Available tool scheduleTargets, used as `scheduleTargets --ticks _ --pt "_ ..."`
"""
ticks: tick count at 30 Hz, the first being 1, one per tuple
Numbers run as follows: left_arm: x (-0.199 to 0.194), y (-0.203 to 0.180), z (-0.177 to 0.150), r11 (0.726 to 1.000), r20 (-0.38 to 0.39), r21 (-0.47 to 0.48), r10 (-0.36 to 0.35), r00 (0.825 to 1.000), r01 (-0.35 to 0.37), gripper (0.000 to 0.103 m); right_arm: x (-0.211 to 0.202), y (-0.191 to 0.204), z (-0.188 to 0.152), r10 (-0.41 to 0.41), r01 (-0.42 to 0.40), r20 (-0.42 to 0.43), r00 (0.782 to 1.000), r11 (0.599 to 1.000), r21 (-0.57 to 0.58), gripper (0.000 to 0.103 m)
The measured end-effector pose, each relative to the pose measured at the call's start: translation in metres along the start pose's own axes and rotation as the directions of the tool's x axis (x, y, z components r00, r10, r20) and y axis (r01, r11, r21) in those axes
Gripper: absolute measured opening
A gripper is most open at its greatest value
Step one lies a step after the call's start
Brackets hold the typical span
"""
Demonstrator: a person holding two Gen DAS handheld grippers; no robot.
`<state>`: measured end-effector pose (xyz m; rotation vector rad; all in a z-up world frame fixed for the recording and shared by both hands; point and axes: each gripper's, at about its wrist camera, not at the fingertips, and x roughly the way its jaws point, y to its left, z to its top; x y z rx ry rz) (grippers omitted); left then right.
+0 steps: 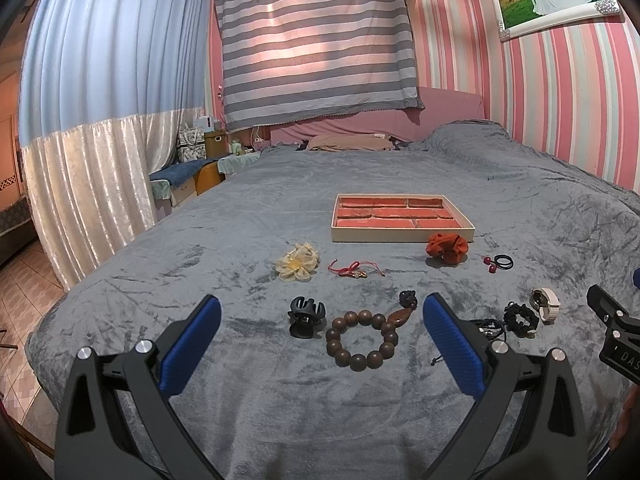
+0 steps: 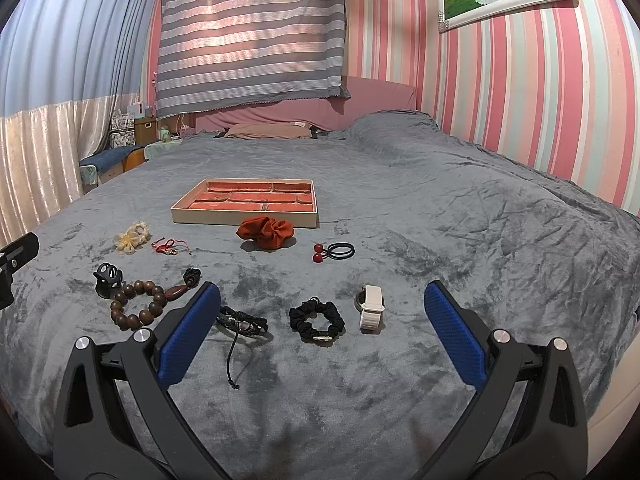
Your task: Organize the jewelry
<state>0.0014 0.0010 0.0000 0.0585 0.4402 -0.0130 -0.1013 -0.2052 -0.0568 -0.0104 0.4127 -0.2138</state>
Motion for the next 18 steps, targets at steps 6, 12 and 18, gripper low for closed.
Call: scheduleTargets --ticks 6,12,18 --pt "-0.0001 0.0000 0.0000 1.000 0.001 0.001 0.000 1.000 0.000 0.099 0.0002 -0.0005 -0.0008 -0.001 0.001 -0.001 1.000 1.000 -0.002 0.099" --pt "0.0001 0.0002 0.0001 1.000 -0.001 -0.001 0.000 1.000 0.000 0.099 0.0003 -0.0006 -0.0012 -0.001 0.001 -0.001 1.000 1.000 -0.002 0.099" --pt "0.0003 0.0032 0.0008 1.000 0.000 0.000 0.000 1.000 0.000 0.099 0.0014 0.0001 0.0010 -0.004 0.004 -0.004 1.000 1.000 -0.001 0.099"
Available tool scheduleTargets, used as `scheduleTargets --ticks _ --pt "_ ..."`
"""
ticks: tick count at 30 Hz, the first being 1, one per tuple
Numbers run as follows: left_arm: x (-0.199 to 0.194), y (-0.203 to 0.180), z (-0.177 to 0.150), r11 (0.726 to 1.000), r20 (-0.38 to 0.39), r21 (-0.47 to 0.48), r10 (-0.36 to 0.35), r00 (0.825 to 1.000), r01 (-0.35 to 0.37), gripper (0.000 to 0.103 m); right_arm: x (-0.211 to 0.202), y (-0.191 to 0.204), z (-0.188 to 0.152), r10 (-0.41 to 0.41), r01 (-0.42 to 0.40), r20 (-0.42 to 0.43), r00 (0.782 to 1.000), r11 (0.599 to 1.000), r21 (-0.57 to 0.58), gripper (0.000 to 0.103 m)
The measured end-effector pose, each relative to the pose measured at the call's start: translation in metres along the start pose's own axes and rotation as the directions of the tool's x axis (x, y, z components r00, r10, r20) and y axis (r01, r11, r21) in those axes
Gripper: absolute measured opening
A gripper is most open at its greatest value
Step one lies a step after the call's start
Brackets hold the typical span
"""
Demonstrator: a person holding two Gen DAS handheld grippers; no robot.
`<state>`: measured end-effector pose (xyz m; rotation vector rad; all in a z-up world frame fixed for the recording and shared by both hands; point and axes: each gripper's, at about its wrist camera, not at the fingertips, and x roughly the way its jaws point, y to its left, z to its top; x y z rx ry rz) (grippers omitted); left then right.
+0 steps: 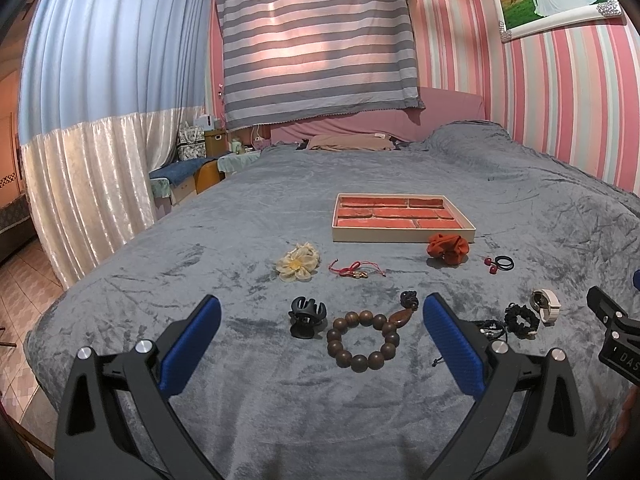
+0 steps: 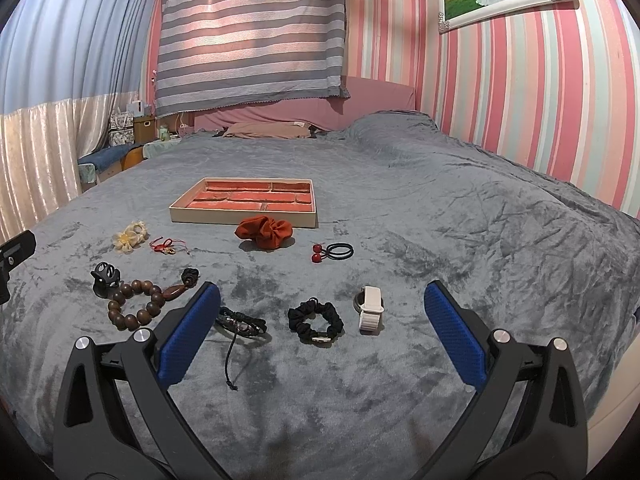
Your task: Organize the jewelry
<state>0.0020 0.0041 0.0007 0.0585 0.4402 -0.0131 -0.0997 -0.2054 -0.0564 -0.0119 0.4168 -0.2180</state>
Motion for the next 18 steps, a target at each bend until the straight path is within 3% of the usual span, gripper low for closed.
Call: scheduleTargets --ticks 18 --pt "0.0073 0.0020 -0.0061 1.000 -0.012 -0.004 -0.002 1.000 0.002 0.099 0.0063 0.0008 -0.0024 -0.004 0.004 -0.014 1.000 1.000 -0.004 0.099"
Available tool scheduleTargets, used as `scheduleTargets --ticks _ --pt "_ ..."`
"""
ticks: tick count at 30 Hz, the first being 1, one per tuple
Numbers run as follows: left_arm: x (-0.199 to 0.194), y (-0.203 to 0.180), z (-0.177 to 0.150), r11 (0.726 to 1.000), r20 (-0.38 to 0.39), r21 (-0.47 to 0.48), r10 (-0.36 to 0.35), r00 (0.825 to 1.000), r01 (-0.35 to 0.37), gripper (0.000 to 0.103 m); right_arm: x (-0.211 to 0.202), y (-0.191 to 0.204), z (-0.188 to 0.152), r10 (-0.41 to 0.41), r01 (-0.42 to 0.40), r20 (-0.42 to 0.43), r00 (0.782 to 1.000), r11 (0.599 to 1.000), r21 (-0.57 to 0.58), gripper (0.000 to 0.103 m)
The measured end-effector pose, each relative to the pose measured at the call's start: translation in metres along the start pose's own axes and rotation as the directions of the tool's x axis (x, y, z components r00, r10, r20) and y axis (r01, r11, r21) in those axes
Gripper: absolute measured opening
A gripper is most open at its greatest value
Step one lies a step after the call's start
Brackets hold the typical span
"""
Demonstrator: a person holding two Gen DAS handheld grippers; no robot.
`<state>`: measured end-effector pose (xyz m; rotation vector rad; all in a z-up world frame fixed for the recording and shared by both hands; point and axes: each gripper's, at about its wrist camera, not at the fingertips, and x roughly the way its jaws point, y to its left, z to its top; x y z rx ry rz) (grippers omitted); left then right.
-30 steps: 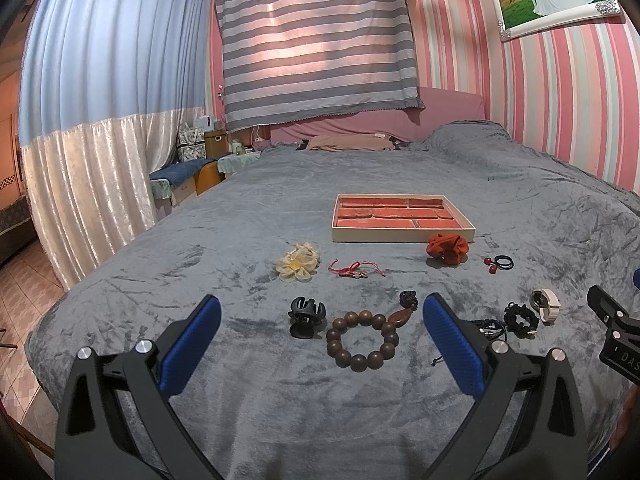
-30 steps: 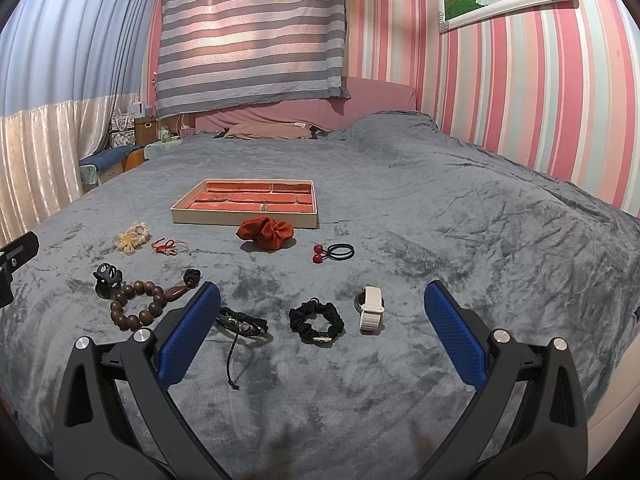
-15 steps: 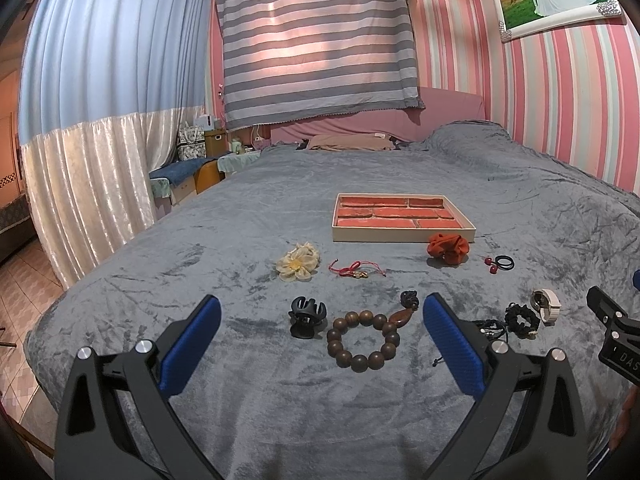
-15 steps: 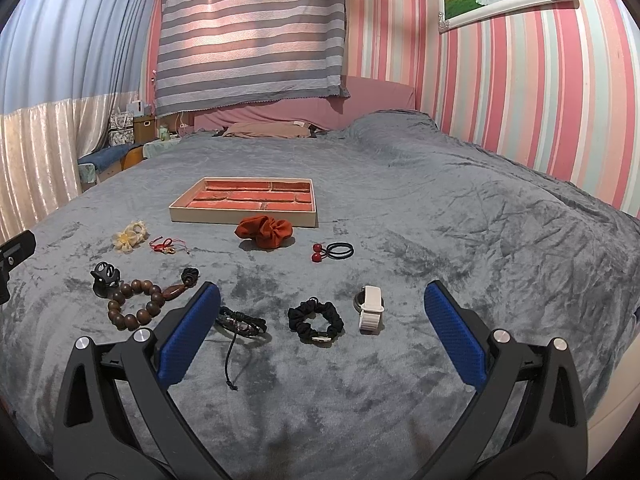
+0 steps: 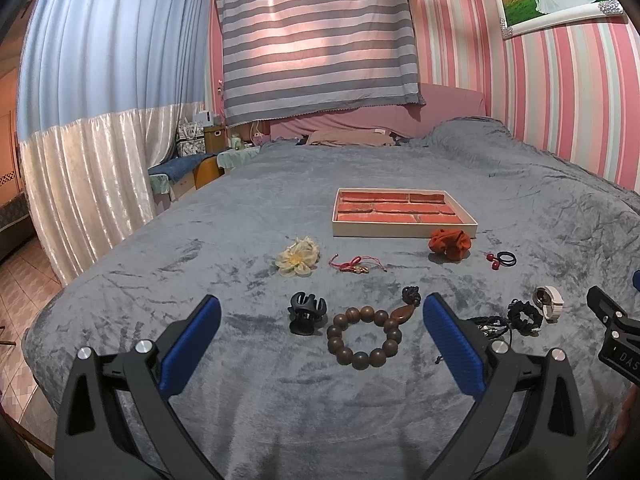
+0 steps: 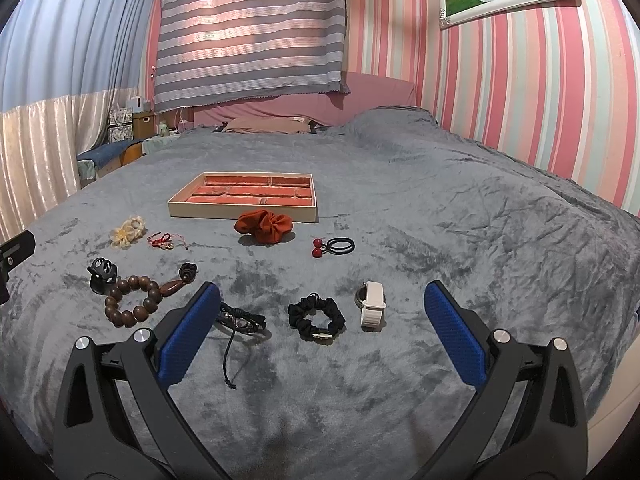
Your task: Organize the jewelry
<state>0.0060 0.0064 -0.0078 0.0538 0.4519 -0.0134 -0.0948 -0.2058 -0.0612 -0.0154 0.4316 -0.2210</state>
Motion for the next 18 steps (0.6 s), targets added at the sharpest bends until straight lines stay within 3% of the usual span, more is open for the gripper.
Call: scheduleTargets --ticks 18 --pt "0.0026 -0.0001 0.0009 1.000 0.007 0.000 -0.001 1.000 0.001 0.099 0.0046 -0.0008 0.0021 -0.014 0.014 0.010 1.000 1.000 0.005 0.099"
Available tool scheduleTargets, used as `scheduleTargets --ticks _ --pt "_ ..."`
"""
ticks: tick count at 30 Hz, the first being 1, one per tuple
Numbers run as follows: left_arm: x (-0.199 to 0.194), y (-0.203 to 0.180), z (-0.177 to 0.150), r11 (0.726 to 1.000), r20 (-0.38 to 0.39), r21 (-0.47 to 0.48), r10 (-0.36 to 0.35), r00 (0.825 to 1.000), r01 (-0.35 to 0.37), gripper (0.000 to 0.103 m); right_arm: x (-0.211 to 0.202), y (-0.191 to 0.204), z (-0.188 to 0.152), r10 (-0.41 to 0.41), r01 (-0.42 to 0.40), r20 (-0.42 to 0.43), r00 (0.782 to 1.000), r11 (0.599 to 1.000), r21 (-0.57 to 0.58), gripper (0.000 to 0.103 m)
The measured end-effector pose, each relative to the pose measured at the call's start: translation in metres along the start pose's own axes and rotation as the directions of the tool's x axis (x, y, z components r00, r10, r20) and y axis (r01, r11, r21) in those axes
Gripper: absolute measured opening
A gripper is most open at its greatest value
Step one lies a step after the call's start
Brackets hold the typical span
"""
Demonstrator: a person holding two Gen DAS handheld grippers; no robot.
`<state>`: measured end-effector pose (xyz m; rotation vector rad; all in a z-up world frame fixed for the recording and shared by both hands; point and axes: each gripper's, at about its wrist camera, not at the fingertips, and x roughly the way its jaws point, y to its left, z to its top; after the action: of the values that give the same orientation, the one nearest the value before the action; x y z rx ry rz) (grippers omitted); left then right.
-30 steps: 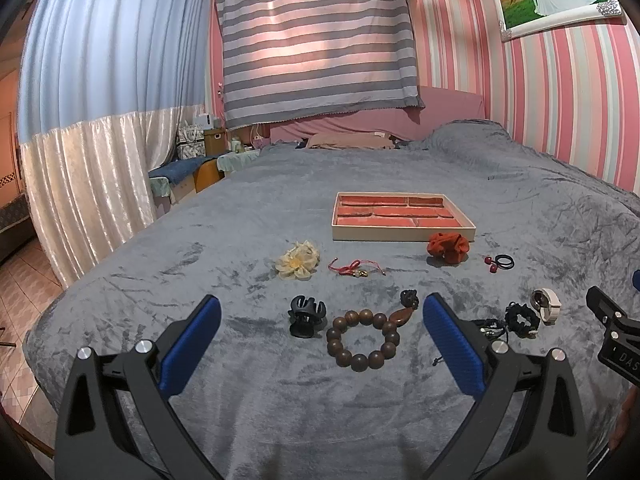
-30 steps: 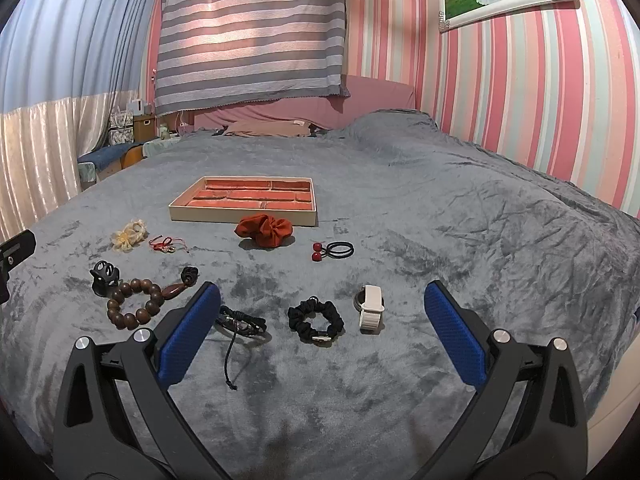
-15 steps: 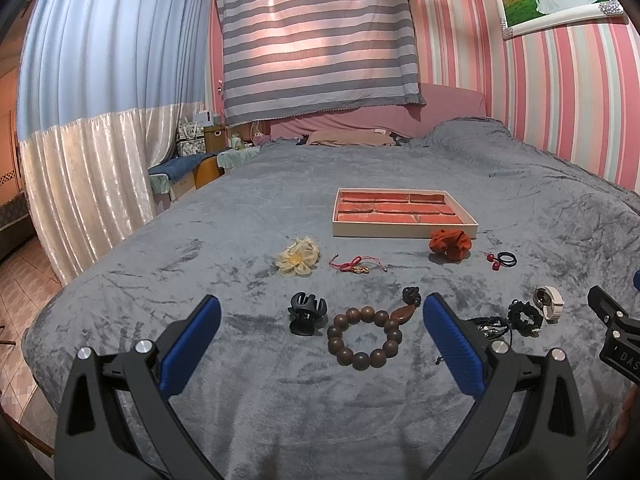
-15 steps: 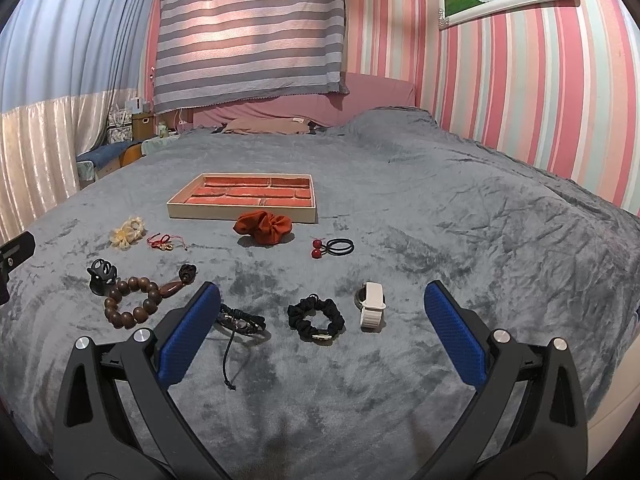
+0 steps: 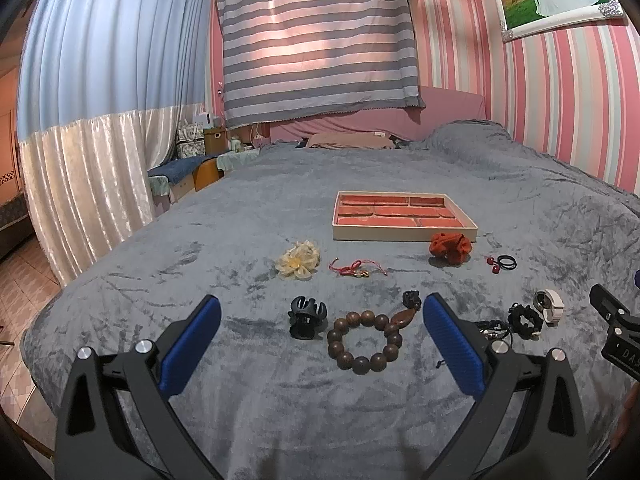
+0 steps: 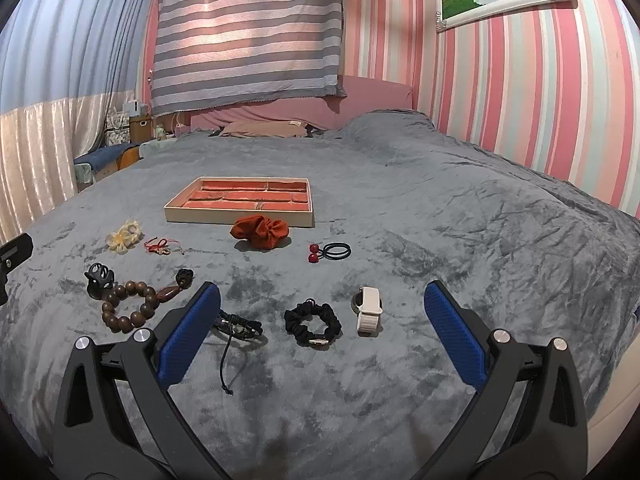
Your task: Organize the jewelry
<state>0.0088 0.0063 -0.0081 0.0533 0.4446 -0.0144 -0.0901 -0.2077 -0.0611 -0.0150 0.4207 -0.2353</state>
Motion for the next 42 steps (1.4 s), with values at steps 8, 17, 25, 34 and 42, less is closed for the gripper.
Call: scheduleTargets --ticks 8,17,25,34,42 --pt "0.005 -0.002 0.005 1.000 0.005 0.003 -0.003 1.000 0.003 0.099 0.000 -0.003 0.007 -0.011 0.011 0.012 1.000 1.000 0.002 0.099" --pt "0.011 0.003 0.013 1.000 0.045 0.013 -0.010 0.999 0.010 0.099 0.004 -0.011 0.014 -0.005 0.005 0.046 0.999 1.000 0.002 0.099" --pt "0.032 0.021 0.023 0.999 0.041 0.008 0.034 0.999 -0.035 0.099 0.019 -0.001 0.022 -0.053 0.059 0.076 0.996 0.996 -0.073 0.099" --pt "0.077 0.040 0.028 1.000 -0.036 -0.011 0.015 0.999 -0.015 0.099 0.070 -0.002 0.026 -0.032 0.031 -0.058 0.998 0.999 -0.026 0.099" --pt "0.145 0.058 0.040 0.999 -0.130 -0.026 -0.038 0.991 0.035 0.099 0.130 0.018 0.048 0.049 -0.050 -0.148 0.988 0.999 -0.001 0.099"
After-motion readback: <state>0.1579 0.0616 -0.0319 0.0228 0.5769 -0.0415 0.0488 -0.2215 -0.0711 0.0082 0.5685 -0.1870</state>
